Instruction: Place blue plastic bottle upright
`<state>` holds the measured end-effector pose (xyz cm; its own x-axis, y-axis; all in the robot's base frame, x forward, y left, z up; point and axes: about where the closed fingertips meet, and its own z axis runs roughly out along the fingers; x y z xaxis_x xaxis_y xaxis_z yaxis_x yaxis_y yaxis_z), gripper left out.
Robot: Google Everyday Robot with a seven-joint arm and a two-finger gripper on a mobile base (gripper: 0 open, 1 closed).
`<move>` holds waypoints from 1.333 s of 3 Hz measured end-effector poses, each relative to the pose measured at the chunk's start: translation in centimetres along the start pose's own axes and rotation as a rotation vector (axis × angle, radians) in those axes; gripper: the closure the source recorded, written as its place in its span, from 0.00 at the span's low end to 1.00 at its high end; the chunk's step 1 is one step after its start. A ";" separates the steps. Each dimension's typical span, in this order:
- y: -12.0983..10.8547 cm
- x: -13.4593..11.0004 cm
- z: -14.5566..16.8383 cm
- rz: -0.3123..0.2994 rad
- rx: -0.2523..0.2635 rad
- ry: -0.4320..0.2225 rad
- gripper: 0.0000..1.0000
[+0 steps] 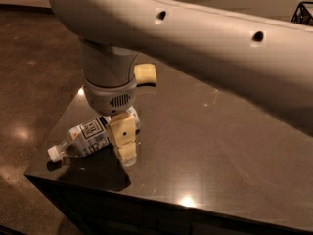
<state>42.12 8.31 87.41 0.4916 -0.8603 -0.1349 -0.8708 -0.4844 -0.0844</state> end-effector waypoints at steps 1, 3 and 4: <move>-0.9 -1.0 1.5 0.004 -0.023 0.004 0.00; -1.9 -2.2 3.4 0.040 -0.041 0.024 0.00; -2.2 -2.2 3.7 0.077 -0.047 0.033 0.16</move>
Offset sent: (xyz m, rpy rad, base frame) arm 0.0088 0.0384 -0.0337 -0.0511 0.0430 -0.0225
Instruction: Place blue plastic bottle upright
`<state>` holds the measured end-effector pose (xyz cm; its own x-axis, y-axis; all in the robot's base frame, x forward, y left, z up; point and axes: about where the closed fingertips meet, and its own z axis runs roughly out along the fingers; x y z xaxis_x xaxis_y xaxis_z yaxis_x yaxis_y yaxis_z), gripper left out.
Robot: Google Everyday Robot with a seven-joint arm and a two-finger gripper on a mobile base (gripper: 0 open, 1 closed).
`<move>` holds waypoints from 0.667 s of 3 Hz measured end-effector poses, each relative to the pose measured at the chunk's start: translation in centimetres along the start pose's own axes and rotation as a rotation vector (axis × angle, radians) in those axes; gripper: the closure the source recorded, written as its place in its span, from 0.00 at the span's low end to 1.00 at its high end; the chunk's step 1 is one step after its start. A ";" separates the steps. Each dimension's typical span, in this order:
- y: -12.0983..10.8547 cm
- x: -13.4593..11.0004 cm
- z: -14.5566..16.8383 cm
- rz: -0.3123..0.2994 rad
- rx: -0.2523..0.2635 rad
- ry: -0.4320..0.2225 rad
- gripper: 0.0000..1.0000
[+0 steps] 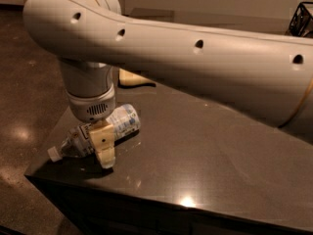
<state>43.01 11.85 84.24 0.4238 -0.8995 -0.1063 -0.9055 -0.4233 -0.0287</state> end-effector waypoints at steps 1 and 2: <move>-0.4 0.6 -0.1 0.041 -0.009 -0.012 0.39; -0.9 1.6 -0.8 0.084 -0.024 -0.068 0.61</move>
Offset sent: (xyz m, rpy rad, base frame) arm 0.0254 -0.0224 0.0169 0.1075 0.1269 -0.1343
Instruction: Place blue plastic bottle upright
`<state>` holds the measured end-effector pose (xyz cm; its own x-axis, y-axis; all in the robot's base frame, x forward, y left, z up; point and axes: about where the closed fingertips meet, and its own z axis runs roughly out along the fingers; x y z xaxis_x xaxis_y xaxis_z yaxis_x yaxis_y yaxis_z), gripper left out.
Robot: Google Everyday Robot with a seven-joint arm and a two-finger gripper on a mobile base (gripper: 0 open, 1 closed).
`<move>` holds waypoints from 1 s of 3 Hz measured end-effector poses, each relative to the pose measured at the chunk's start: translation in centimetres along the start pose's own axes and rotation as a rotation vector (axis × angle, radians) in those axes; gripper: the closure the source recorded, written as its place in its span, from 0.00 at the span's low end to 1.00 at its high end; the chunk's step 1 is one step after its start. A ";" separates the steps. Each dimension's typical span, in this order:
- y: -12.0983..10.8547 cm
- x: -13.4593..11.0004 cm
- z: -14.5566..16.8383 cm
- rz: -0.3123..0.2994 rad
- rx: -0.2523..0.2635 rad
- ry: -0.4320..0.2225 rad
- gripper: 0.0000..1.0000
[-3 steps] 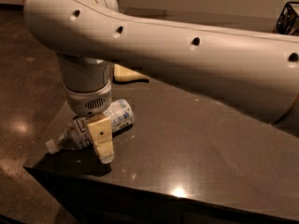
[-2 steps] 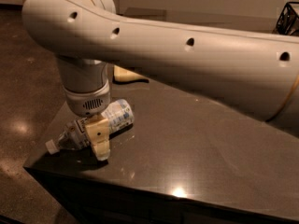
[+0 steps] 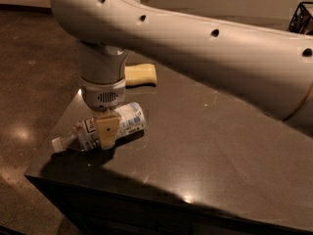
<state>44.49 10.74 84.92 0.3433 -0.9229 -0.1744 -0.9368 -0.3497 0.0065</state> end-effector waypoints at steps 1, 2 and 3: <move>-1.3 2.0 -3.5 0.075 0.000 -0.175 0.92; -2.1 3.1 -6.6 0.107 0.015 -0.291 1.00; -2.7 4.1 -9.3 0.133 0.058 -0.421 1.00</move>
Offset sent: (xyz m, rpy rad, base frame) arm 0.0523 -0.0512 0.0942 0.3941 0.1529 -0.1517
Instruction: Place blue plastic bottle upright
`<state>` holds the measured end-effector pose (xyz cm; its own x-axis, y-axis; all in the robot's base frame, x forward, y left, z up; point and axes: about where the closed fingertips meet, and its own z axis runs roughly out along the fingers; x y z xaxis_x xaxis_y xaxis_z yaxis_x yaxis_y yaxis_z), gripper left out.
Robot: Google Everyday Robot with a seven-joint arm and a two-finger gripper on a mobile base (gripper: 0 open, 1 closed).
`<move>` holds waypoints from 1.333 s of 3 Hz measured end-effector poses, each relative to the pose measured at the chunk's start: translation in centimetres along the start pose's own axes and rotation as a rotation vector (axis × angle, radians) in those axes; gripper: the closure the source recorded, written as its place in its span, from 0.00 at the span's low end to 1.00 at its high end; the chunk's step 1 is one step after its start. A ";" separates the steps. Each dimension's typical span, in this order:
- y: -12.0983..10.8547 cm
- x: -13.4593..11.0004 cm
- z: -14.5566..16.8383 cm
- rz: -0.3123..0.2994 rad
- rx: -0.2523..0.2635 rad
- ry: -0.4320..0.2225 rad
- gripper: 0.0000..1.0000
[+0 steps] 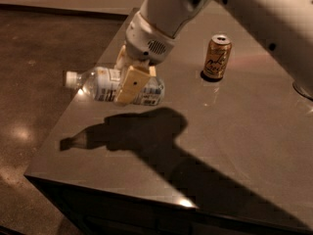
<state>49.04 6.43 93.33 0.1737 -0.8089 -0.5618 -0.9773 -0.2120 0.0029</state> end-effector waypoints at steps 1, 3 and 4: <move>-0.8 0.7 -2.1 0.083 0.060 -0.162 1.00; -3.1 2.6 -5.1 0.261 0.204 -0.436 1.00; -3.6 3.8 -6.3 0.325 0.279 -0.559 1.00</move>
Offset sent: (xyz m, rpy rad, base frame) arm 0.0517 -0.0550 0.0349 0.4891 0.0736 -0.3831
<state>54.02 0.65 96.41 -0.1472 -0.3888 -0.9095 -0.9768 0.2016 0.0719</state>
